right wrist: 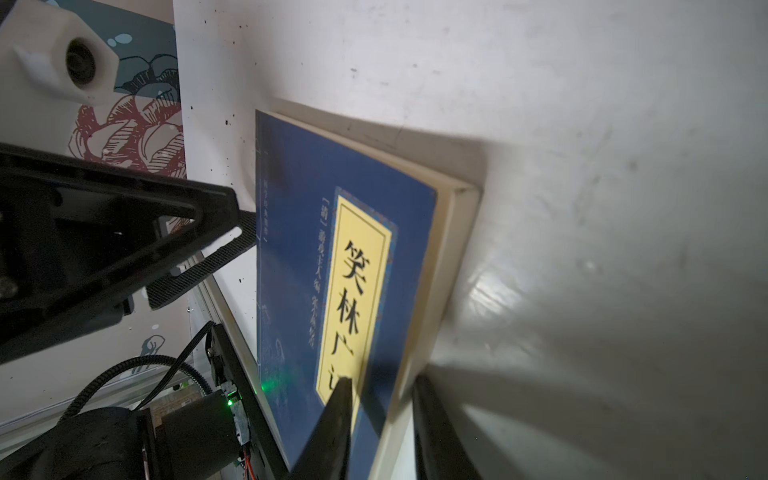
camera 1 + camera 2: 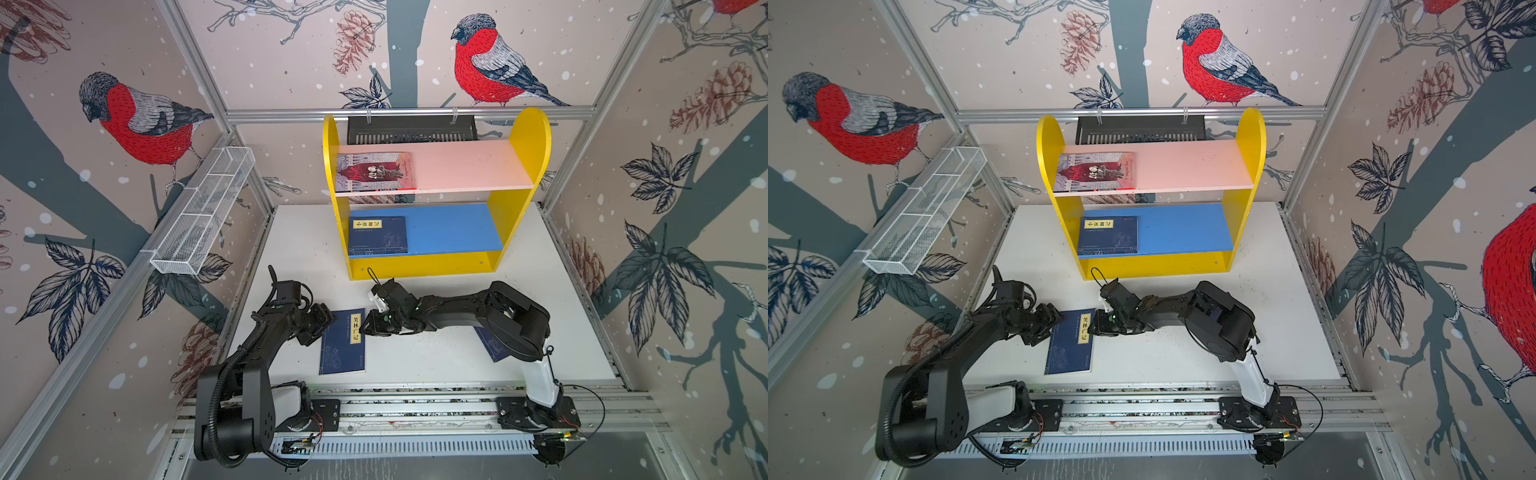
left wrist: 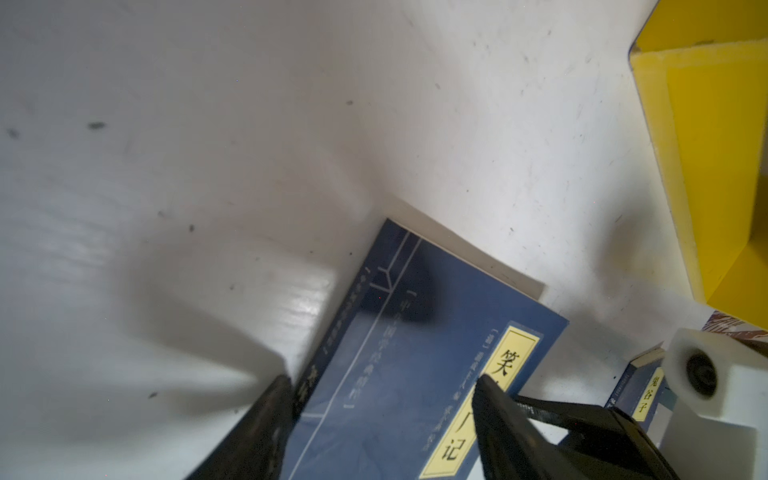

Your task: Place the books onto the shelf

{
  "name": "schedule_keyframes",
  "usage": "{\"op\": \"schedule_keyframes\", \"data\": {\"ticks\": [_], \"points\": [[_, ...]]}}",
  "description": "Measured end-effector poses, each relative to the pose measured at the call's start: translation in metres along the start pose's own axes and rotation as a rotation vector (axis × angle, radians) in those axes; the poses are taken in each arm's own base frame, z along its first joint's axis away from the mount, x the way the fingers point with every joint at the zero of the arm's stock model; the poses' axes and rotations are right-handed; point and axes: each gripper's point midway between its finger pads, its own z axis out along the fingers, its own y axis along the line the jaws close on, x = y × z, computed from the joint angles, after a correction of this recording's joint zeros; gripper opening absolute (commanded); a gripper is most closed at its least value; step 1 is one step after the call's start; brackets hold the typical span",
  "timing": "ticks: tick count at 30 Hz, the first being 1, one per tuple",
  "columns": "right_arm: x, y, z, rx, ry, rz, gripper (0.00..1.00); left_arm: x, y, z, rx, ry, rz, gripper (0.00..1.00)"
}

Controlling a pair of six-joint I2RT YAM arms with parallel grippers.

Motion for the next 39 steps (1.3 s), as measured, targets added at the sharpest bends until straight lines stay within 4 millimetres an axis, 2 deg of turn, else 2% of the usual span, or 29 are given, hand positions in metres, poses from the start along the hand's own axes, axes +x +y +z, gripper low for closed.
{"op": "schedule_keyframes", "data": {"ticks": [4,8,12,14,15,17,21,24,29,34,39], "points": [[-0.002,-0.002,-0.001,-0.006,-0.006,0.004,0.28,0.003,-0.005,0.003,0.006,-0.007,0.050,0.69],[-0.003,-0.004,-0.002,-0.009,-0.015,0.009,0.24,0.004,-0.008,0.004,0.011,-0.016,0.067,0.69],[-0.003,-0.014,-0.008,0.017,-0.030,0.037,0.12,0.004,-0.012,0.004,0.033,-0.014,0.076,0.69],[-0.004,-0.018,-0.012,0.026,-0.037,0.044,0.09,0.005,-0.016,0.004,0.053,-0.011,0.082,0.69],[-0.004,-0.020,-0.014,0.027,-0.040,0.047,0.05,0.006,-0.018,0.003,0.065,-0.006,0.078,0.69],[-0.006,-0.023,-0.018,0.030,-0.047,0.054,0.04,0.009,-0.019,0.003,0.077,0.001,0.076,0.69],[-0.013,-0.030,-0.026,0.039,-0.066,0.064,0.11,0.015,-0.027,0.000,0.120,0.017,0.083,0.69],[-0.019,-0.036,-0.033,0.060,-0.088,0.061,0.19,0.020,-0.033,-0.002,0.152,0.033,0.095,0.69],[-0.020,-0.026,-0.051,0.054,-0.102,0.032,0.30,0.023,-0.036,-0.002,0.165,0.049,0.100,0.68],[-0.004,-0.027,-0.060,0.047,-0.088,0.029,0.35,0.026,-0.036,-0.001,0.162,0.059,0.103,0.67],[0.010,-0.033,-0.061,0.041,-0.059,0.035,0.38,0.026,-0.037,-0.001,0.157,0.061,0.108,0.67]]}}
